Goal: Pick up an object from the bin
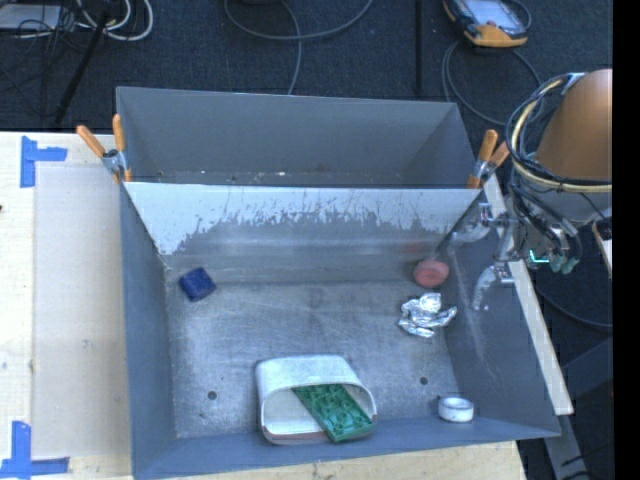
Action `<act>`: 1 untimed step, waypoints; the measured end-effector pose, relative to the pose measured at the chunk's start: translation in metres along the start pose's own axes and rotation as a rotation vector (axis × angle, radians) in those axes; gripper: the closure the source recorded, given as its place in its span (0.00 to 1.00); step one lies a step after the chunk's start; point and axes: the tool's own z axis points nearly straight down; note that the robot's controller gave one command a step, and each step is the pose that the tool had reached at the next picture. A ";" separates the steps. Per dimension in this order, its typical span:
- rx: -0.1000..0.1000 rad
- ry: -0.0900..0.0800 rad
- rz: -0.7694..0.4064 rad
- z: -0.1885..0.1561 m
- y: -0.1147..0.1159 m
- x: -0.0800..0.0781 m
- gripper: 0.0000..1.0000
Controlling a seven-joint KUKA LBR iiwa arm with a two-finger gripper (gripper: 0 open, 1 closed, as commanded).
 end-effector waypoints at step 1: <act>0.007 -0.030 -0.032 0.107 -0.008 -0.011 0.00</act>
Offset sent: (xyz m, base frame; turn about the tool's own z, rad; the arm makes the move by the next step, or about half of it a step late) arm 0.0038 -0.0091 -0.1408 -0.0342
